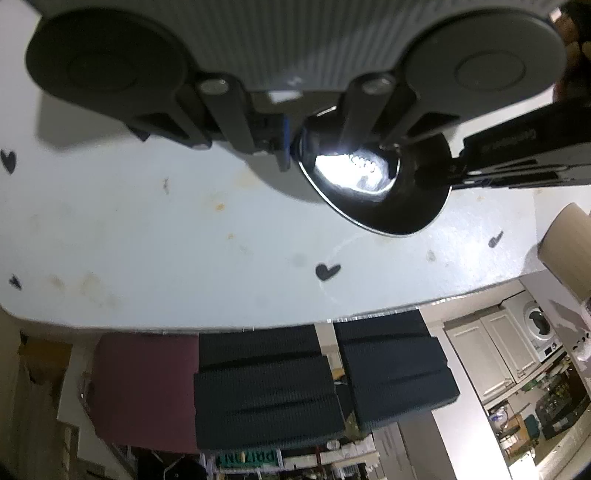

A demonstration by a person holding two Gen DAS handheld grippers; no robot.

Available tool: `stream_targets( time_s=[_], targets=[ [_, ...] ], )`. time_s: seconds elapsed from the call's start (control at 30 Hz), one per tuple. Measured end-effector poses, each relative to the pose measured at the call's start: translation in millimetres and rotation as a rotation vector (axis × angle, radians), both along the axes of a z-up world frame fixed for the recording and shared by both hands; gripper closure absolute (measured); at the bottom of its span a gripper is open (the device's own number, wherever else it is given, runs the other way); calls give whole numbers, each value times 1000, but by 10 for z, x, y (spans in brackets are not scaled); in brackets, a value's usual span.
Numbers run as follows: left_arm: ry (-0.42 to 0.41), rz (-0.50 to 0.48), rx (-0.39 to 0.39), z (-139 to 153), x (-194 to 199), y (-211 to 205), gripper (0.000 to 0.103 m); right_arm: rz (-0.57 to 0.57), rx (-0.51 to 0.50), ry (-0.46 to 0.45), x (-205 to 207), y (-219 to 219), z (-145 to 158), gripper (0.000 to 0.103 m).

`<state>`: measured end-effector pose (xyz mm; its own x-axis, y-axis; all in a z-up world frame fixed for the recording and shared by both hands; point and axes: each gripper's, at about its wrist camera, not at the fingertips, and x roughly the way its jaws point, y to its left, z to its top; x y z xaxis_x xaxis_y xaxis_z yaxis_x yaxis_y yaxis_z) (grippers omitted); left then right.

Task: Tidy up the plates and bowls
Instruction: 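Close both grippers on the oval bowl rim and lift it, then lower the oval bowl into the rectangular container with both grippers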

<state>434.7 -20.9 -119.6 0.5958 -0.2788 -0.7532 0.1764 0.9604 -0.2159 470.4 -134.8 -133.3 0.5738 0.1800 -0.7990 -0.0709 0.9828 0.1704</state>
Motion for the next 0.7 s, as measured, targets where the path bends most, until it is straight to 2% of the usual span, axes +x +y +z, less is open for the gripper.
stream_targets(
  time_s=[0.37, 0.7],
  targets=[
    [-52, -21, -11, 393, -431, -203, 97, -45, 5, -60, -315, -129, 343, 96],
    [-86, -66, -21, 714, -964, -523, 97, -83, 16, -100, -839, -400, 643, 96]
  ],
)
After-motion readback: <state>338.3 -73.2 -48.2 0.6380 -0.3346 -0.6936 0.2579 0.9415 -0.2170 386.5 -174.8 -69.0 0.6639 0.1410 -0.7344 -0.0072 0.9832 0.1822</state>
